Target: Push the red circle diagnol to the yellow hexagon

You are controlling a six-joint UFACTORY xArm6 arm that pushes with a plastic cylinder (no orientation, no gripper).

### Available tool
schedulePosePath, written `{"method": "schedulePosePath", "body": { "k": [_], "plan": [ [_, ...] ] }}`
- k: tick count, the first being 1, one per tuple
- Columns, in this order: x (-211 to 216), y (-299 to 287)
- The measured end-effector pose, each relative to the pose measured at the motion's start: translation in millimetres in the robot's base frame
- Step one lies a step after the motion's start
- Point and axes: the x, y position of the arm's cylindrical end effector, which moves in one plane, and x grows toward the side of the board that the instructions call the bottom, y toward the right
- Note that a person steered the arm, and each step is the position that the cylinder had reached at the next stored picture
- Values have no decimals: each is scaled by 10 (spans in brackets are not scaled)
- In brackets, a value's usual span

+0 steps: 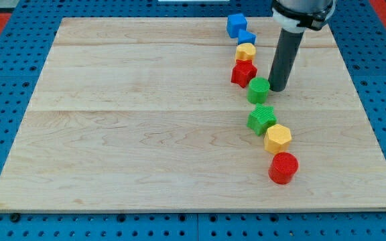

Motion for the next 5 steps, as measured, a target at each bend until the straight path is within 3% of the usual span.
{"method": "schedulePosePath", "body": {
  "k": [1, 2, 4, 5],
  "plan": [
    [92, -277],
    [92, -23],
    [342, 1349],
    [1348, 1450]
  ]
}}
